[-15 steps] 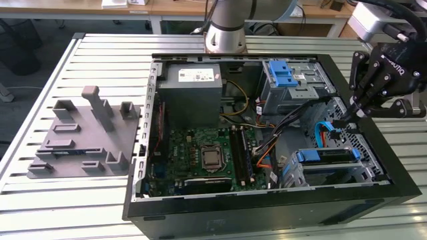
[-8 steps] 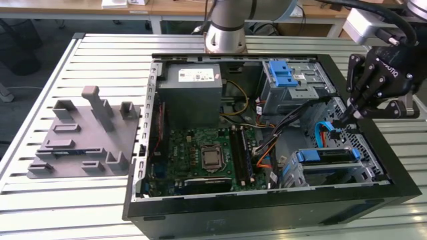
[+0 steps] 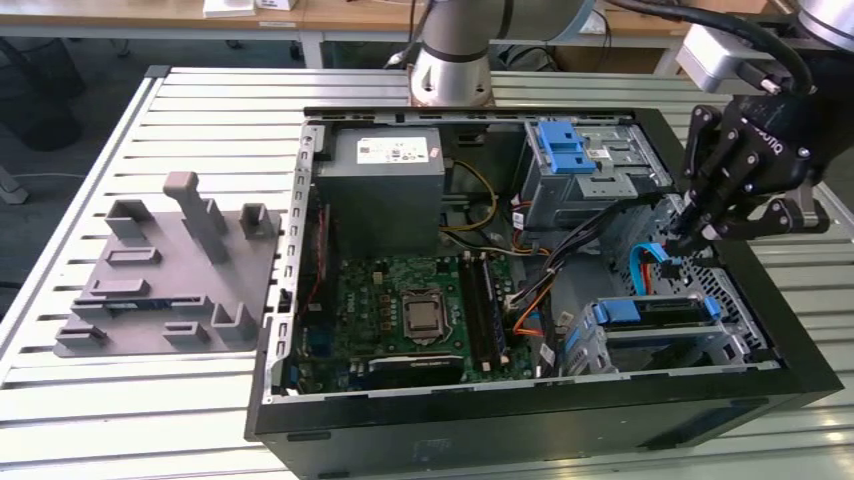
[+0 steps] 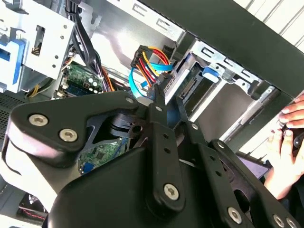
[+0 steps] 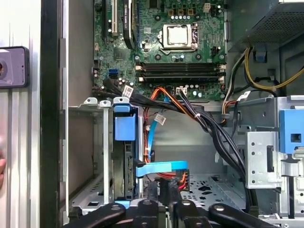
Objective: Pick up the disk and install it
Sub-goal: 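Insert the first disk wire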
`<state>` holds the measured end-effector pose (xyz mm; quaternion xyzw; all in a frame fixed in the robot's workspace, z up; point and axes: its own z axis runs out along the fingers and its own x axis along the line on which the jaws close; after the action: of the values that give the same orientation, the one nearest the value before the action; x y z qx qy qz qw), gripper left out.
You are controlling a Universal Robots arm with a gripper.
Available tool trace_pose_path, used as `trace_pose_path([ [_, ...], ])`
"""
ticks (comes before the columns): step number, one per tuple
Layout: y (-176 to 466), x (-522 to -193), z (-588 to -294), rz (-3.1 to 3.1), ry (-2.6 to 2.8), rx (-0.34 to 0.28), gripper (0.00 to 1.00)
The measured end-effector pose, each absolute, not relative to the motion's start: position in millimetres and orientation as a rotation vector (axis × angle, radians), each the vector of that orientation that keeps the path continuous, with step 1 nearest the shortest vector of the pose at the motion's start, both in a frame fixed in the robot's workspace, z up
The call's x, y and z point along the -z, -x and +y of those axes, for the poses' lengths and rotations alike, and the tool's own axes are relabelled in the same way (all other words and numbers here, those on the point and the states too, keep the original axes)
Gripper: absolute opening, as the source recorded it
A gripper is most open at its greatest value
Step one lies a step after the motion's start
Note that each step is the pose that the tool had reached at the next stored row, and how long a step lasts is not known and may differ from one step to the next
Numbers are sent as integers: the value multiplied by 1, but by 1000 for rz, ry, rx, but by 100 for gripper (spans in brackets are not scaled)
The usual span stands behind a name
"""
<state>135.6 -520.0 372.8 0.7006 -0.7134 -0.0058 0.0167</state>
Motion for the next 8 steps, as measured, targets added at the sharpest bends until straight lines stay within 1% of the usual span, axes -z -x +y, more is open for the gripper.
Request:
trace_pose_path([
  [1,-136,-372,-519,-2217,-2178,18,25],
  [8,-137,-365,-512,-2217,-2178,18,25],
])
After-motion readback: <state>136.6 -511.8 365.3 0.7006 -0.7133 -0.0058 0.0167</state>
